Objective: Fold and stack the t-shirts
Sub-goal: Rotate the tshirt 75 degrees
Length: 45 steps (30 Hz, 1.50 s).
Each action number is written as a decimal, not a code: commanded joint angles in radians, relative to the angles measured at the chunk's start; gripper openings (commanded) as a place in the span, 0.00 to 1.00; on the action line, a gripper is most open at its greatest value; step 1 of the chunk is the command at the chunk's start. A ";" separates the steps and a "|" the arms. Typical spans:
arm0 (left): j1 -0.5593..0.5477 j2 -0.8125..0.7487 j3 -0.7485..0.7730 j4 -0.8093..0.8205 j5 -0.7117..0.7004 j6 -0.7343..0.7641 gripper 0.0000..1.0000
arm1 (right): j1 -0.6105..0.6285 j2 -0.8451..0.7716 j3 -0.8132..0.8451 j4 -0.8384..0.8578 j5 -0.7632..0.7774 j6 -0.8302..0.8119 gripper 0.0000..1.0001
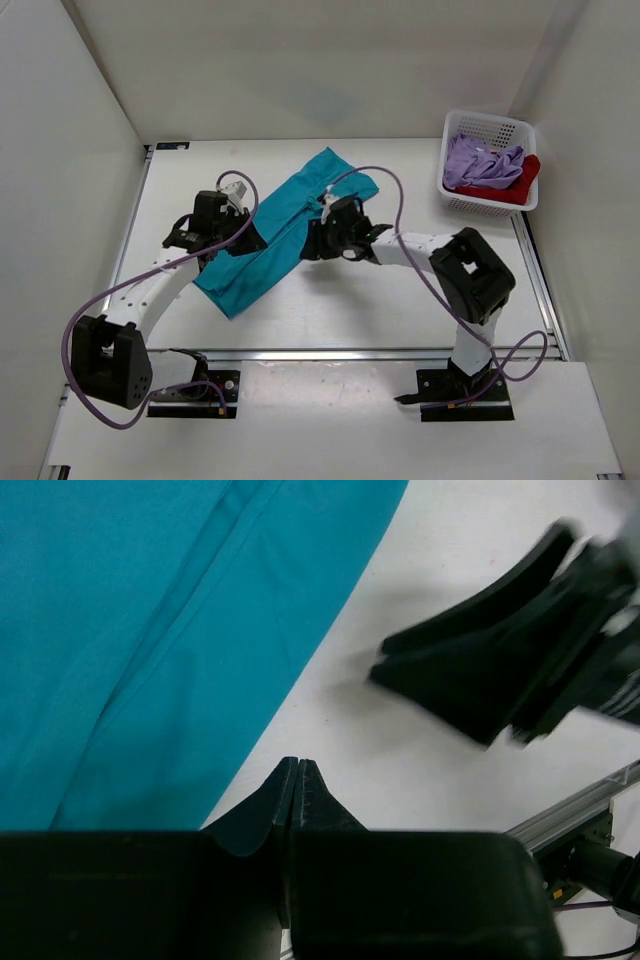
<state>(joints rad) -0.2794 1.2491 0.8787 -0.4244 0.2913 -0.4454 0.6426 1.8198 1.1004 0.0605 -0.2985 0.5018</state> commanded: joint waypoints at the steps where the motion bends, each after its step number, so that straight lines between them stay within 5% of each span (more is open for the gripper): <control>1: 0.009 -0.040 0.022 -0.021 -0.017 0.014 0.12 | 0.057 0.076 -0.010 0.110 0.030 0.099 0.37; 7: -0.001 -0.053 0.005 -0.022 -0.026 0.022 0.12 | 0.069 0.154 -0.011 0.156 0.085 0.168 0.40; 10: -0.004 -0.050 -0.007 -0.019 -0.041 0.014 0.13 | 0.055 0.174 -0.014 0.165 0.082 0.176 0.27; 12: -0.020 -0.056 -0.021 -0.019 -0.049 0.013 0.12 | 0.019 0.168 -0.023 0.183 0.059 0.178 0.09; 15: -0.033 -0.050 -0.032 -0.017 -0.078 0.011 0.12 | -0.030 0.132 -0.095 0.251 0.015 0.179 0.00; 18: -0.041 -0.046 -0.049 -0.005 -0.075 0.005 0.11 | -0.083 0.063 -0.174 0.240 0.003 0.167 0.00; 22: -0.037 -0.040 -0.069 0.015 -0.067 -0.001 0.12 | -0.072 0.039 -0.155 0.145 0.001 0.118 0.36; 24: -0.034 -0.043 -0.070 0.021 -0.060 -0.013 0.12 | -0.019 0.061 -0.114 0.127 0.038 0.119 0.37; 31: -0.037 -0.047 -0.058 0.019 -0.066 -0.009 0.12 | 0.042 0.240 0.070 0.069 0.073 0.135 0.32; 35: -0.035 -0.037 -0.058 0.013 -0.075 -0.010 0.11 | 0.034 0.250 0.098 0.042 0.081 0.132 0.08; 38: -0.041 -0.028 -0.070 0.019 -0.070 -0.010 0.12 | -0.036 0.159 -0.022 0.058 0.076 0.104 0.00; 45: -0.122 -0.004 -0.121 0.039 -0.076 -0.027 0.21 | -0.294 0.065 -0.056 -0.157 -0.089 -0.104 0.03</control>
<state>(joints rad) -0.3660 1.2407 0.7872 -0.4072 0.2211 -0.4583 0.4297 1.8950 1.0325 0.0566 -0.3325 0.5316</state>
